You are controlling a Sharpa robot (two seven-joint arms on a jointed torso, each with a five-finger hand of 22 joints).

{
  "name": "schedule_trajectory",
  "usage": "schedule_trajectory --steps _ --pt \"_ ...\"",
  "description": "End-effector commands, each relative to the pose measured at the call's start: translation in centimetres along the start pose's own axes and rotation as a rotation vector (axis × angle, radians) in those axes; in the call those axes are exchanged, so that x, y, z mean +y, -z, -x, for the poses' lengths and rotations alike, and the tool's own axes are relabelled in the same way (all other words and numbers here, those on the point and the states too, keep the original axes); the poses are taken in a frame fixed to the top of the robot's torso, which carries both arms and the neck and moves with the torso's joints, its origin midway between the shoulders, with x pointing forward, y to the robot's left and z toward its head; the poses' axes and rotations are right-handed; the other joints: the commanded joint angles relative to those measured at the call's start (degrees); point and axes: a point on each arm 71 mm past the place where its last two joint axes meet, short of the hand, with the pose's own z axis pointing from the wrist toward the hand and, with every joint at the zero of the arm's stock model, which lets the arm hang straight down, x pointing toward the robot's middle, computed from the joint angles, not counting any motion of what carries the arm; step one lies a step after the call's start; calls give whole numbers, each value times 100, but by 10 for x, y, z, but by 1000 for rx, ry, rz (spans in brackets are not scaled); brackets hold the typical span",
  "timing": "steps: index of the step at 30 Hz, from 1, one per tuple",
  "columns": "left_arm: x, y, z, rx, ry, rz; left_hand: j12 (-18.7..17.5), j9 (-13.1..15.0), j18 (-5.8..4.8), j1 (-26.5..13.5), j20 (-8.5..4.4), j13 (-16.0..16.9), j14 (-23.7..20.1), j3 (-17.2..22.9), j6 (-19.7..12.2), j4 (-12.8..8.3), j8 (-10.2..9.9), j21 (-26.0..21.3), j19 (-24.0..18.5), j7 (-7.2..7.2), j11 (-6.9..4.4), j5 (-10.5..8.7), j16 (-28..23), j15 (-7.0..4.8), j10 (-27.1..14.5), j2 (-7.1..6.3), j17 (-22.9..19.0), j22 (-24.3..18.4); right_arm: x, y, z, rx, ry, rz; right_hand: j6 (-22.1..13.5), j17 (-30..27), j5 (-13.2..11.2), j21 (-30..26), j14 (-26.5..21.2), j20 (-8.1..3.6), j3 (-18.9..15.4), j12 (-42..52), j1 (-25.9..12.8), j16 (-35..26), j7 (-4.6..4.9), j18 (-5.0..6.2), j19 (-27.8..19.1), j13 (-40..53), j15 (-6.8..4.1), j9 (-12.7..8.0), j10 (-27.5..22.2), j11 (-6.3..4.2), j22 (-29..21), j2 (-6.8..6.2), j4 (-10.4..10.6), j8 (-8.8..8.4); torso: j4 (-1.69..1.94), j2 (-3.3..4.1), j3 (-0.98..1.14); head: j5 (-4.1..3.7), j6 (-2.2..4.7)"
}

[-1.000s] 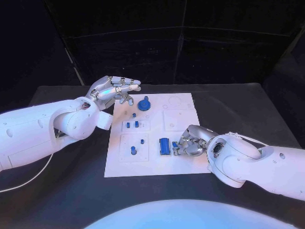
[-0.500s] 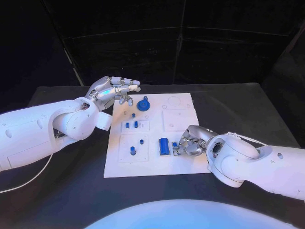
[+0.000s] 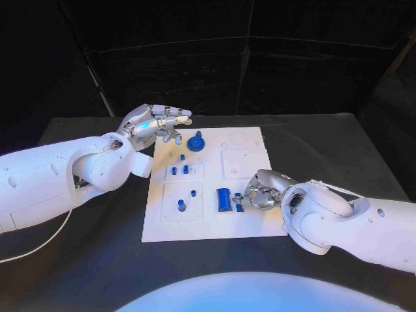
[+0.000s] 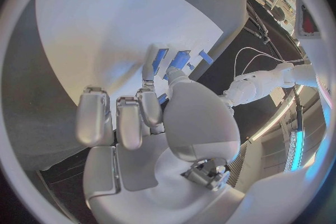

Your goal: Assemble the parts on the task board

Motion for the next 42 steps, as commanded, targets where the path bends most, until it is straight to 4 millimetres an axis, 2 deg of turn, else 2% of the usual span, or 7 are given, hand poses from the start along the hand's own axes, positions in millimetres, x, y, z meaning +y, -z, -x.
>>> schedule_trajectory --steps 1,17,25,27,29,35,42 --pt "-1 0 -2 15 3 -5 39 -6 40 -32 39 8 -35 -42 -45 7 35 -37 2 -10 1 -3 36 -8 -26 9 -6 -7 1 -1 2 -27 0 8 -44 477 -371 -15 391 -11 -141 -31 -115 -8 14 -66 -20 65 -22 28 10 16 -11 29 -3 31 9 -6 -1 -6 0" --pt "-2 1 0 7 1 -9 42 -7 39 -35 41 7 -41 -49 -52 11 36 -42 2 -9 3 -3 36 -6 -39 9 -14 -12 -5 7 10 -51 -44 112 -292 292 -415 -175 350 13 -366 -216 578 -124 94 -16 -167 -47 16 84 -110 74 -246 28 -275 -37 -17 -21 3 6 28" --pt "-2 -1 16 -45 -2 -28 72 -6 37 -132 49 11 -90 -144 -64 73 47 -67 -4 -19 4 -6 1 2 -50 -37 -115 -35 -16 -4 37 -23 -399 312 -950 -1602 -331 -1755 -171 220 -366 -2425 1386 -1577 409 404 -1403 -1722 240 -76 -1467 343 -2372 223 -528 -439 -17 -148 -18 -115 206" --pt "-2 -2 21 -66 -5 -34 66 -6 31 -181 66 2 -490 -222 -80 112 53 -187 -147 -29 10 -8 -391 22 -101 -64 -744 -101 -21 -13 50 -38 -482 337 -988 -2766 -398 -2666 -583 257 -329 -3310 1585 -2620 452 596 -2048 -2405 277 -106 -2038 384 -3456 274 -597 -489 -13 -214 -32 -134 230" --pt "-1 -4 26 -89 -6 -40 23 -9 26 -188 100 -32 -866 -302 -112 133 54 -462 -465 -34 32 21 -751 56 -190 -81 -915 -256 -27 -25 64 -58 -564 348 -1047 -3904 -491 -3170 -1118 326 -287 -3765 1794 -3873 522 598 -2295 -2781 359 -143 -2322 455 -3803 302 -654 -558 7 -271 -50 -177 314" --pt "1 -11 45 -180 10 -63 -239 -14 -35 -82 383 -149 -1909 -363 -209 177 7 -1783 -1663 -22 151 15 -2908 369 -201 17 -1958 -1143 -46 -72 104 -131 -801 359 -1046 -5049 -747 -4838 -1815 683 70 -5794 2372 -6211 793 573 -2906 -5130 690 -531 -2117 719 -4878 375 -584 -924 17 -433 -92 -218 512" --pt "4 -23 63 -276 8 -90 -716 -23 47 -19 802 -151 -1926 -468 -236 215 -131 -2865 -2447 -21 288 -9 -4411 643 -170 33 -2701 -2059 -49 -107 128 -203 -894 389 -901 -5949 -804 -5905 -2054 984 213 -6467 2308 -7465 756 636 -2968 -6424 960 -893 -1775 867 -5637 288 -464 -1192 24 -495 -80 -160 727"
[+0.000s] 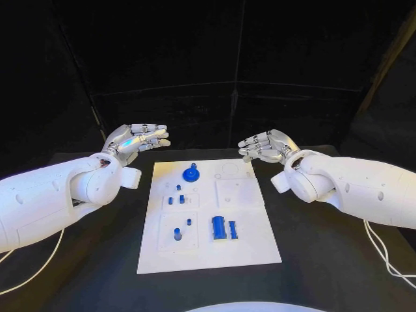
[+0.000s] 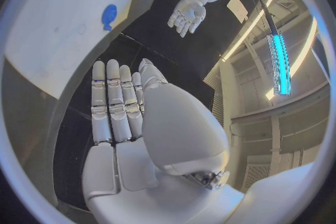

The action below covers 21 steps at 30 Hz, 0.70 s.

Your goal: Assemble the parts on the task board

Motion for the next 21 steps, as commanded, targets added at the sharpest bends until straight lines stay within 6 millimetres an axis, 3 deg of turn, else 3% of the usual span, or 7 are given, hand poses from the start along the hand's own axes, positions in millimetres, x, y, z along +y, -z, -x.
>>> schedule_trajectory --steps 1,11,12,14,15,20,21 --pt "-1 -7 8 -89 30 -49 -161 -6 38 41 114 -12 -52 -56 -49 12 -62 -228 -154 -48 78 -5 -388 108 -56 38 -188 -221 2 -12 5 -7 -185 73 28 -298 -23 -327 39 77 67 -191 -58 -360 -16 83 119 -433 39 -147 93 13 -254 -51 -4 -48 21 -75 11 30 139" --pt "6 -21 13 -165 24 -55 -467 -3 54 52 211 -1 68 -276 -73 63 -183 -444 -152 -86 195 -9 -1008 196 -189 96 -475 -588 5 -34 3 -28 -202 114 -57 -837 -9 -911 84 167 144 -449 -211 -856 62 65 327 -1029 151 -491 102 97 -709 -53 -113 -52 67 -27 43 102 351" --pt "8 -20 11 -119 8 -28 -846 -380 -303 -2173 -277 -363 -1530 -696 -1752 313 -571 -594 -1454 -392 -125 -288 -1400 -87 -1919 255 -649 -1036 0 -32 2 -42 -146 63 -1681 -1096 -331 -1336 -1828 -219 13 -909 -2841 -1233 -283 -297 -1315 -1388 -61 -717 -1819 -174 -1052 -37 -429 -406 44 -52 28 102 329" --pt "9 -19 10 -122 6 -27 -846 -380 -303 -2493 -348 -363 -1732 -787 -1990 313 -571 -1014 -1621 -427 -178 -288 -1479 -129 -2170 255 -1076 -1115 1 -31 1 -46 -151 64 -1932 -1153 -379 -1418 -2102 -265 13 -909 -3262 -1233 -317 -297 -1510 -1388 -65 -762 -2094 -186 -1118 -37 -483 -406 34 -61 40 127 352" --pt "9 -18 9 -125 5 -26 -846 -380 -303 -2692 -388 -363 -1871 -825 -2133 313 -571 -1014 -1734 -451 -207 -288 -1514 -155 -2319 255 -1076 -1157 1 -30 0 -50 -156 65 -2092 -1182 -412 -1461 -2288 -302 13 -909 -3523 -1233 -349 -296 -1666 -1388 -486 -786 -2282 -209 -1153 -37 -511 -406 26 -68 50 148 372" --pt "14 -10 0 -148 -4 -20 -846 -380 -393 -3513 -568 -363 -2449 -991 -2742 313 -571 -1014 -2205 -559 -330 -288 -1664 -259 -2951 255 -1076 -1323 3 -22 -9 -84 -192 69 -2674 -1279 -528 -1618 -2966 -437 13 -909 -4466 -1233 -462 -395 -2237 -1388 -486 -870 -2965 -295 -1279 -37 -629 -406 -45 -129 133 322 535" --pt "16 -8 -3 -155 -7 -18 -846 -380 -429 -3662 -600 -363 -2555 -1024 -2853 313 -571 -1014 -2292 -579 -351 -288 -1691 -278 -3066 255 -1076 -1354 4 -19 -12 -94 -203 69 -2791 -1299 -552 -1649 -3102 -464 13 -909 -4657 -1233 -487 -395 -2353 -1388 -486 -1280 -3103 -313 -1304 -37 -649 -406 -57 -140 148 353 563"
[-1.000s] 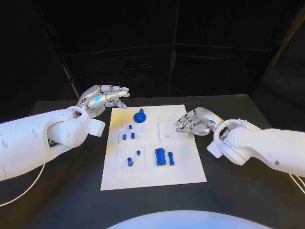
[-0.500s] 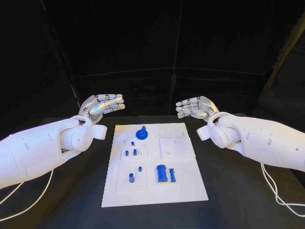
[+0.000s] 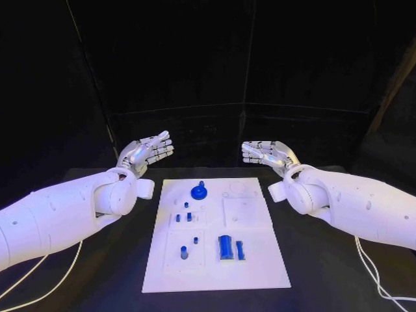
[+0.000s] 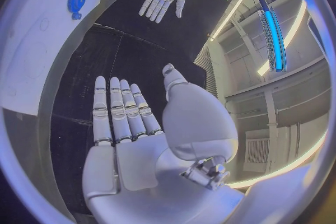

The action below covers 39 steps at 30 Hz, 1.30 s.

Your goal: Assemble the parts on the task board

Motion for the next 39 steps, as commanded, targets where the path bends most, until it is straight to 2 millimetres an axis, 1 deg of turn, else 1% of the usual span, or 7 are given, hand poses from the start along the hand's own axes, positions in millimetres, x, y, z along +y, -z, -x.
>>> schedule_trajectory --steps 1,7,8,11,14,16,39 --pt "2 7 -6 -46 -40 -9 -110 -95 -256 -1675 -365 -91 -1180 -336 -1249 63 -114 -194 -964 -223 -245 -81 -302 -214 -1294 37 -200 -342 3 7 -6 -75 -33 14 -1233 -204 -245 -330 -1433 -285 -30 -112 -2002 -115 -249 -283 -1204 -89 -255 -545 -1441 -569 -265 4 -247 -110 -74 -64 84 134 117" --pt "10 31 -27 -107 -70 -5 -110 -95 -317 -2417 -528 -91 -1705 -484 -1801 63 -114 -194 -1393 -693 -354 -81 -436 -661 -1869 37 -200 -494 9 32 -27 -162 -112 9 -1777 -640 -354 -474 -2065 -411 -30 -112 -2881 -115 -360 -376 -1734 -89 -255 -545 -2076 -569 -382 4 -350 -110 -88 -76 101 170 150" --pt "10 38 -32 -122 -77 -5 -110 -95 -372 -2599 -567 -91 -1833 -518 -1936 63 -114 -194 -1497 -693 -763 -81 -470 -661 -2005 37 -200 -530 10 38 -32 -181 -127 4 -1914 -640 -767 -508 -2223 -443 -30 -112 -3101 -115 -776 -376 -1868 -89 -255 -545 -2233 -569 -411 4 -769 -110 -88 -76 101 170 150" --pt "11 49 -40 -148 -91 -8 -110 -95 -381 -2867 -624 -91 -2023 -572 -2135 63 -114 -194 -1652 -693 -763 -81 -518 -661 -2213 37 -200 -586 13 48 -39 -210 -150 -5 -2112 -640 -767 -565 -2459 -890 -30 -112 -3432 -115 -776 -438 -2067 -89 -255 -545 -2475 -569 -828 4 -769 -110 -88 -76 101 170 150" --pt "10 59 -47 -169 -101 -11 -110 -95 -812 -3128 -682 -91 -2206 -621 -2331 63 -114 -194 -1804 -693 -763 -81 -943 -661 -2416 37 -200 -639 15 56 -44 -232 -166 -14 -2309 -640 -767 -616 -2685 -890 -30 -112 -3748 -115 -776 -439 -2246 -89 -255 -545 -2703 -569 -828 4 -769 -110 -88 -76 101 170 150" --pt "10 64 -51 -182 -108 -13 -110 -95 -812 -3338 -728 -91 -2353 -1045 -2486 63 -114 -194 -1923 -693 -763 -81 -943 -661 -2579 37 -200 -1064 17 60 -47 -242 -173 -19 -2458 -640 -767 -1028 -2858 -890 -30 -112 -3987 -115 -776 -840 -2397 -89 -255 -545 -2875 -569 -828 4 -769 -110 -88 -76 101 170 150" --pt "9 70 -54 -193 -114 -16 -110 -95 -812 -4456 -1134 -91 -3128 -1045 -3320 63 -114 -194 -2556 -693 -763 -81 -943 -661 -3436 37 -200 -1064 17 62 -48 -247 -176 -21 -3284 -640 -767 -1028 -3828 -890 -30 -112 -5336 -115 -776 -840 -3211 -89 -255 -545 -3848 -569 -828 4 -769 -110 -88 -76 101 170 150"
